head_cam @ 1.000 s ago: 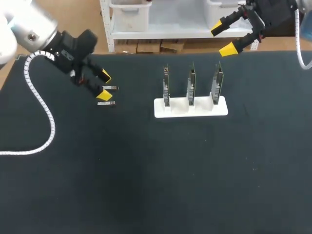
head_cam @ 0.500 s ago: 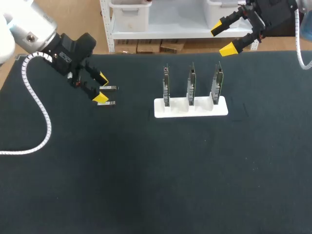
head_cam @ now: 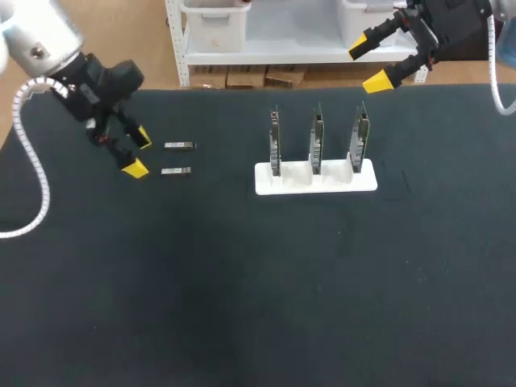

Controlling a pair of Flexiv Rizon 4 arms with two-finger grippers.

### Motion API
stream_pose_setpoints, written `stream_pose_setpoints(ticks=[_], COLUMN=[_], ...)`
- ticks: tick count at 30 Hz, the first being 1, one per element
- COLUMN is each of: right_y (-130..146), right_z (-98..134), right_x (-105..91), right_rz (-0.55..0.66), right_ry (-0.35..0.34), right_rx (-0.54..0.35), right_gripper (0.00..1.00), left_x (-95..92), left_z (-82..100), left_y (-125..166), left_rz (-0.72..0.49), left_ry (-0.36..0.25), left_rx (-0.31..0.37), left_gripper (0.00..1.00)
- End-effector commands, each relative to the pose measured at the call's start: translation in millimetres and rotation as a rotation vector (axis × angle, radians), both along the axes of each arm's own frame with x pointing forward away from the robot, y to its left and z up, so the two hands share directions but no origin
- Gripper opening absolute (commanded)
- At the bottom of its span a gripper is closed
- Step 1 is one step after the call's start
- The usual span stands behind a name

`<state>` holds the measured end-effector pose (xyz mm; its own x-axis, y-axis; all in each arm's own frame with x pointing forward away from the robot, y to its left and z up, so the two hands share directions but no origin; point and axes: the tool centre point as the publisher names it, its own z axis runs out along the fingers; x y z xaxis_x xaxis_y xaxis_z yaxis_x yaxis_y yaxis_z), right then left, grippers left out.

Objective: Pick up the optical module with the left hand, and insert it into the network port with the right hand.

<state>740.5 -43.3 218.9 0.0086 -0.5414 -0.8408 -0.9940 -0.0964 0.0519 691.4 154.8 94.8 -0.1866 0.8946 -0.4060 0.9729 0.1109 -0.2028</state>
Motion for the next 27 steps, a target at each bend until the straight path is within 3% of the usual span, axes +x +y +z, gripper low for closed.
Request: stream_pose_setpoints(ticks=[1,5,11,18,22,27], right_y=[0.1,0.1,0.1,0.1,0.1,0.1], right_z=[0.2,0.2,0.2,0.2,0.2,0.2], right_x=[0.1,0.1,0.1,0.1,0.1,0.1], right_rz=[-0.001,-0.001,-0.001,-0.001,-0.001,-0.001], right_ry=[0.0,0.0,0.0,0.0,0.0,0.0], right_rx=[-0.001,-0.001,-0.001,-0.001,-0.001,-0.001], right_gripper=[1.0,1.0,1.0,1.0,1.0,1.0], left_x=[8.1,2.0,2.9,5.5,1.6,-6.1], left_z=[-2.9,-14.8,-29.7,-35.8,-30.4,-31.6], left_y=[-28.7,-43.1,-36.9,-33.5,-31.8,-30.5], left_rz=[-0.037,-0.063,-0.01,0.02,0.036,0.052], left_ry=[0.008,0.041,0.065,0.067,0.061,0.062], left_rx=[0.048,0.125,0.194,0.201,0.168,0.179], left_gripper=[1.0,1.0,1.0,1.0,1.0,1.0])
